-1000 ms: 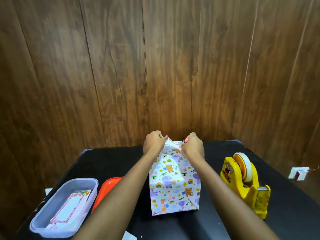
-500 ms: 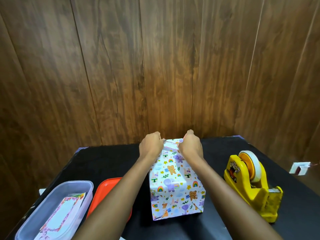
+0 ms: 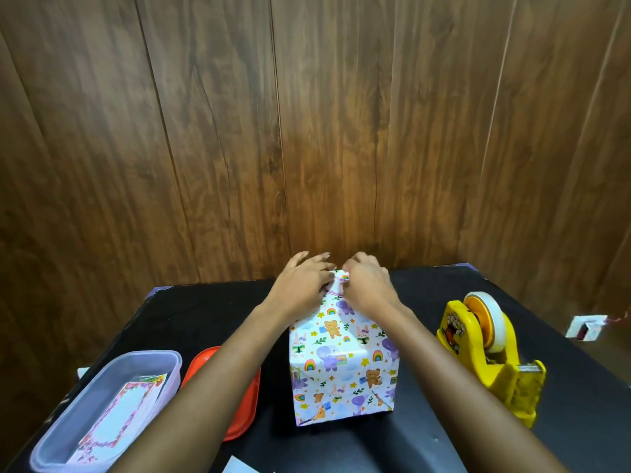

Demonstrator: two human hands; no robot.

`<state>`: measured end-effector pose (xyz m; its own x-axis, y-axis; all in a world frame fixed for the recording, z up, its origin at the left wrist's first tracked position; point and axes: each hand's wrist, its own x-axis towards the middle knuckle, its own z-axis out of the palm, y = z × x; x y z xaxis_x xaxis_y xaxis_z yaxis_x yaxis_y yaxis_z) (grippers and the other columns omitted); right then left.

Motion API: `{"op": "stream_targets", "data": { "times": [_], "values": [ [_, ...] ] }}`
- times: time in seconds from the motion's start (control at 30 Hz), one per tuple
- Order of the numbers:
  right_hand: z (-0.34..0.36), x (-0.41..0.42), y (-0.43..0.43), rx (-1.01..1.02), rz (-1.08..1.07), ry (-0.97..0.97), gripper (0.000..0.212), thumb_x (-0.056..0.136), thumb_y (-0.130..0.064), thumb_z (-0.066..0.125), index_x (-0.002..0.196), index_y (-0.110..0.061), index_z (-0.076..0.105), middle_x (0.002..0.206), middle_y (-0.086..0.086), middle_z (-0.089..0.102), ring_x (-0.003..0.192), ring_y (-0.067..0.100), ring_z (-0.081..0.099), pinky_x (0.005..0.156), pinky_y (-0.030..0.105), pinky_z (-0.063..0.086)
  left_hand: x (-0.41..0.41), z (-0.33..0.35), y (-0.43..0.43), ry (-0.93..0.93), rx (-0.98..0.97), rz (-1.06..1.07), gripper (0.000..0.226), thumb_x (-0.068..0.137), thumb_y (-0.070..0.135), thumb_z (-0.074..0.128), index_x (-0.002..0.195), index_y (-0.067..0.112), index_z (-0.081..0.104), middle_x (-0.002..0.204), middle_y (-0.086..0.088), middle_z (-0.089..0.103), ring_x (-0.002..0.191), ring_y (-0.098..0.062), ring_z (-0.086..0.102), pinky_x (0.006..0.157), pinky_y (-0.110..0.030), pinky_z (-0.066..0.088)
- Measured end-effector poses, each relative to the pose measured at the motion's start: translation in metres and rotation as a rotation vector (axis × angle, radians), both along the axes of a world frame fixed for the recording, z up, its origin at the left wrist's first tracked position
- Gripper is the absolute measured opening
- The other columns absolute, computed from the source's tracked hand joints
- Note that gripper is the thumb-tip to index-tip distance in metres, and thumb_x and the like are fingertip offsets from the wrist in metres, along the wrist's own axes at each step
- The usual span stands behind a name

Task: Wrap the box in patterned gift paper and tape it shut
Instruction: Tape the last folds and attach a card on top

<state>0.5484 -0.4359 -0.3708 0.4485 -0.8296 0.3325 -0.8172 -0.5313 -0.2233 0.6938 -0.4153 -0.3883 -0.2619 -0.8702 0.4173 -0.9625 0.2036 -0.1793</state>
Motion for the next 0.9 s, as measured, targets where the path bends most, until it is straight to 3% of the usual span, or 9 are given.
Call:
{"op": "stream_targets", "data": {
  "times": [0.07,0.17,0.43,0.57,0.67,0.7,0.73,0.8,0.9],
  "values": [
    [-0.003,0.005,0.001,0.072,0.098,0.128,0.038,0.094,-0.012,0.04,0.131,-0.009,0.048,0.139,0.007,0.043,0.135,0.023,0.031,0.11,0.039,0.019,0.001,0.002,0.001,0.029,0.242,0.061,0.043,0.1,0.022,0.031,0.143,0.019,0.039,0.152,0.009,0.031,0.144,-0.005,0.01,0.114,-0.032,-0.005],
    [-0.009,0.01,0.001,0.201,0.154,0.276,0.049,0.101,-0.021,0.024,0.148,-0.009,0.021,0.157,0.006,0.019,0.146,0.018,0.011,0.116,0.045,0.0,0.003,0.004,0.004,0.115,0.447,0.106,0.047,0.104,0.026,0.018,0.15,0.018,0.016,0.157,0.006,0.011,0.144,-0.004,0.003,0.115,-0.034,-0.01],
    [-0.016,-0.012,0.012,0.265,0.153,0.351,0.056,0.103,-0.036,0.012,0.151,-0.01,0.002,0.159,0.005,-0.003,0.147,0.015,-0.003,0.117,0.045,-0.007,-0.006,0.001,0.011,0.042,0.516,0.255,0.051,0.103,0.029,0.009,0.15,0.014,-0.002,0.158,0.003,-0.007,0.144,-0.006,-0.005,0.116,-0.041,-0.01],
    [-0.011,-0.025,0.024,0.259,0.154,0.391,0.055,0.103,-0.034,0.013,0.151,-0.008,0.009,0.159,0.006,0.005,0.147,0.016,0.004,0.116,0.047,-0.007,-0.009,0.002,0.009,-0.025,0.483,0.393,0.056,0.101,0.037,0.009,0.15,0.011,0.001,0.159,0.0,-0.003,0.145,-0.012,-0.006,0.113,-0.045,-0.013],
    [0.0,-0.03,0.027,0.206,0.118,0.382,0.047,0.102,-0.027,0.019,0.13,-0.002,0.047,0.141,0.014,0.045,0.134,0.023,0.037,0.117,0.051,0.001,-0.017,0.002,0.009,-0.108,0.431,0.55,0.063,0.099,0.045,0.005,0.15,0.006,0.005,0.159,-0.004,0.002,0.145,-0.014,-0.009,0.112,-0.045,-0.017],
    [0.004,-0.027,0.025,0.183,0.116,0.359,0.045,0.101,-0.024,0.02,0.123,-0.003,0.053,0.135,0.015,0.05,0.132,0.025,0.039,0.117,0.05,0.002,-0.019,0.002,0.01,-0.14,0.395,0.573,0.064,0.099,0.045,0.004,0.149,0.005,0.005,0.158,-0.005,0.001,0.145,-0.015,-0.011,0.112,-0.045,-0.017],
    [0.008,-0.024,0.023,0.171,0.128,0.341,0.044,0.101,-0.023,0.021,0.126,-0.003,0.051,0.14,0.016,0.045,0.136,0.025,0.033,0.117,0.049,0.002,-0.02,0.003,0.011,-0.164,0.349,0.555,0.062,0.099,0.043,0.005,0.149,0.006,0.005,0.158,-0.005,0.0,0.145,-0.015,-0.012,0.112,-0.044,-0.017],
    [0.009,-0.014,0.019,0.212,0.193,0.314,0.048,0.102,-0.024,0.02,0.145,-0.004,0.028,0.157,0.012,0.016,0.146,0.02,0.011,0.116,0.047,0.001,-0.018,0.005,0.015,-0.174,0.33,0.38,0.055,0.101,0.035,0.009,0.15,0.011,0.006,0.159,-0.001,-0.001,0.145,-0.014,-0.011,0.113,-0.045,-0.013],
    [-0.001,-0.007,0.014,0.304,0.237,0.321,0.054,0.103,-0.033,0.015,0.151,-0.009,0.011,0.159,0.006,0.004,0.147,0.016,0.001,0.116,0.045,-0.001,-0.005,0.006,0.018,0.028,0.502,0.233,0.05,0.103,0.031,0.01,0.151,0.02,0.005,0.158,0.007,-0.001,0.145,-0.008,-0.007,0.114,-0.044,-0.013]
  ]
}}
